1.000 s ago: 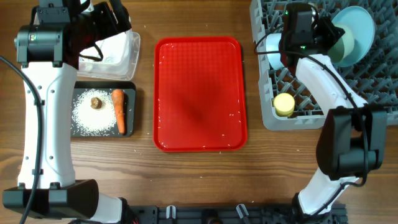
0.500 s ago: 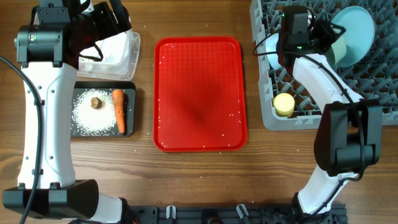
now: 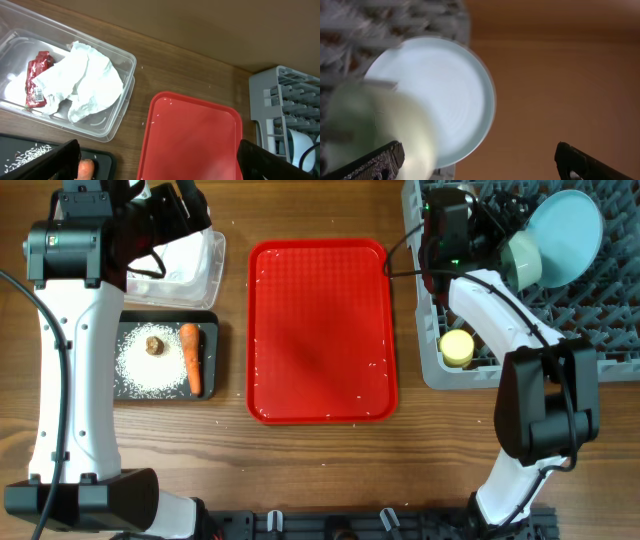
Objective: Sort waste into correct bins and load items into the dishwasher rack
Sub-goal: 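Carry the green bowl with the right gripper into the grey rack, then release the green bowl in the rack beside the blue bowl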
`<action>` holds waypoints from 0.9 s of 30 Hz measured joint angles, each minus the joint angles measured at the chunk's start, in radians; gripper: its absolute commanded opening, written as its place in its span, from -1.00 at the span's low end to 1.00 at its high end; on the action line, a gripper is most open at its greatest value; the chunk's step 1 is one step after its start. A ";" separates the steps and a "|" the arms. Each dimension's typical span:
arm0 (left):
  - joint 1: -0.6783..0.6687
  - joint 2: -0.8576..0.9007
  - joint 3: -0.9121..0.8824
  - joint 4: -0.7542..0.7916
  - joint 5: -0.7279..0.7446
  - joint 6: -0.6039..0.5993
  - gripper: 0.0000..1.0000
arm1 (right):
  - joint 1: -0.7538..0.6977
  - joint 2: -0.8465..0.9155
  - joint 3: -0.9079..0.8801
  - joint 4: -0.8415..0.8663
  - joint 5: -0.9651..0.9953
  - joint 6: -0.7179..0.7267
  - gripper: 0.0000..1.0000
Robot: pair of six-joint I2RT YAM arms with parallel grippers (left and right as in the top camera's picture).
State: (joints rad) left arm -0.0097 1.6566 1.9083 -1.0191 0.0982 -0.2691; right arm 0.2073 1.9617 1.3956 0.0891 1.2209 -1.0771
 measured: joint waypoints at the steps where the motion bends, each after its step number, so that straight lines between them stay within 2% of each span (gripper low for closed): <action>1: 0.000 0.000 0.000 0.000 0.000 0.000 1.00 | 0.001 0.000 0.000 0.032 0.009 -0.009 0.99; 11: 0.000 0.000 0.000 0.000 0.000 0.000 1.00 | 0.011 0.000 -0.002 0.499 0.064 -0.262 1.00; 16: 0.000 0.000 0.000 0.000 -0.001 0.000 1.00 | 0.019 0.000 -0.005 1.027 0.103 -0.467 1.00; 20: 0.000 0.000 0.000 -0.002 0.000 0.000 1.00 | 0.019 -0.005 -0.004 1.460 0.136 -0.709 1.00; 23: 0.000 0.000 0.000 -0.002 0.000 0.000 1.00 | 0.018 -0.014 -0.004 1.476 0.183 -0.862 1.00; 27: 0.000 0.000 0.000 -0.002 0.000 0.000 1.00 | 0.018 -0.013 -0.004 1.476 0.231 -0.940 1.00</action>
State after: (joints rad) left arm -0.0097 1.6566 1.9083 -1.0214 0.0982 -0.2691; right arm 0.2256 1.9484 1.3914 1.5654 1.4517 -2.0167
